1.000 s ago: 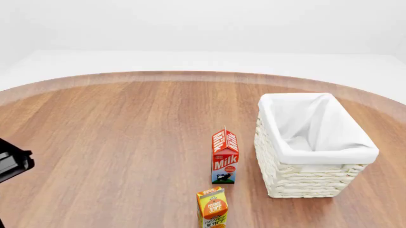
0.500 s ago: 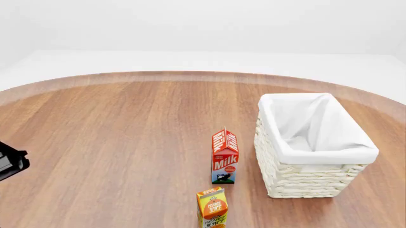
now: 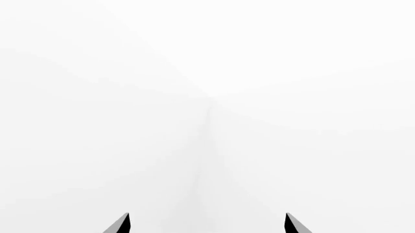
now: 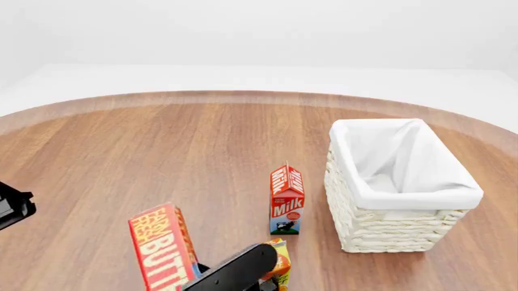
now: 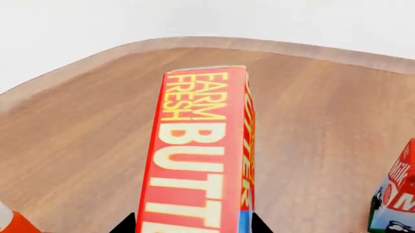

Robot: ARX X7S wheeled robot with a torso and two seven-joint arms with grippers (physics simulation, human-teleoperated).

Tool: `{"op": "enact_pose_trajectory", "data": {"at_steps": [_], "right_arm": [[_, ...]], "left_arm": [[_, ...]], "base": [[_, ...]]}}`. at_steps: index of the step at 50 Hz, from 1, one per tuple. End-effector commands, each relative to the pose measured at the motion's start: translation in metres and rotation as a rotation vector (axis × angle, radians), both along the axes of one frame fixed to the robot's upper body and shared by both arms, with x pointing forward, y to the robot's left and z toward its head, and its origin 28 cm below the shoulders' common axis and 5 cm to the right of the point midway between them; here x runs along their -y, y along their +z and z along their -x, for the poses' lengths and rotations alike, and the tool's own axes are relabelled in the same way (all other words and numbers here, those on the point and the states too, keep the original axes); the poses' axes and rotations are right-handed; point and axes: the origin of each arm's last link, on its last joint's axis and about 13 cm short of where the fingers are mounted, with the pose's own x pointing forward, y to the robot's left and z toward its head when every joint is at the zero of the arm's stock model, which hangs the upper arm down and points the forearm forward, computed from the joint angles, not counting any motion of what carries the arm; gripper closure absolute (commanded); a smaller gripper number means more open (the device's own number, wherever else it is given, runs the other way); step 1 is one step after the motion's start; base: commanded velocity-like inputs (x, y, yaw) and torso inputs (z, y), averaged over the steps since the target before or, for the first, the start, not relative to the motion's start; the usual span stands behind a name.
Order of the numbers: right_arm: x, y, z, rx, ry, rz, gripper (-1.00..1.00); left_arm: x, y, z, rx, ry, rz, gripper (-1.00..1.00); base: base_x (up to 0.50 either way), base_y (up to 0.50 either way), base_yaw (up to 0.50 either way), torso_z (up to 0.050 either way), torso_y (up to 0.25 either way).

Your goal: Pick up the cream cheese box and the butter, and put them in the basket.

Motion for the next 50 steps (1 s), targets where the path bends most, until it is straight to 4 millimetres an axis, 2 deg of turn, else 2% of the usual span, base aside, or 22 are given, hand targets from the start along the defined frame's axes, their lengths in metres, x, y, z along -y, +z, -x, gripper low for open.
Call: {"op": "enact_pose_trajectory", "data": {"at_steps": [1,9,18,21,28,30,43,50], "right_arm": [[0.009,0.04,-0.002,0.183,-0.057,-0.129,1.0],[0.019,0.056,-0.007,0.246,-0.096,-0.152,1.0],[0.042,0.08,-0.017,0.334,-0.194,-0.151,1.0],[0.058,0.092,-0.024,0.388,-0.269,-0.141,1.0],[0.079,0.106,-0.031,0.442,-0.368,-0.123,1.0],[0.083,0.108,-0.032,0.445,-0.387,-0.121,1.0],[0.15,0.125,-0.052,0.533,-0.715,-0.005,1.0],[0.174,0.128,-0.058,0.554,-0.81,0.069,1.0]], "left_arm": [[-0.002,0.0,0.001,0.008,0.007,-0.008,-1.0],[-0.002,0.001,0.002,0.01,0.008,-0.008,-1.0],[-0.001,0.0,0.002,0.009,0.004,-0.012,-1.0],[-0.001,0.0,0.002,0.009,0.003,-0.014,-1.0],[0.001,-0.001,0.001,0.004,-0.007,-0.021,-1.0],[0.001,0.0,0.001,0.005,-0.006,-0.021,-1.0],[0.003,0.0,0.001,0.004,-0.011,-0.026,-1.0],[0.005,0.0,0.001,0.002,-0.017,-0.033,-1.0]], "base": [[0.0,0.0,0.0,0.0,0.0],[0.0,0.0,0.0,0.0,0.0],[0.0,0.0,0.0,0.002,0.001],[0.0,0.0,0.0,0.0,0.003],[0.0,0.0,0.0,0.0,0.0],[0.0,0.0,0.0,0.0,0.005],[0.0,0.0,0.0,0.0,0.001],[0.0,0.0,0.0,0.0,0.001]]}}
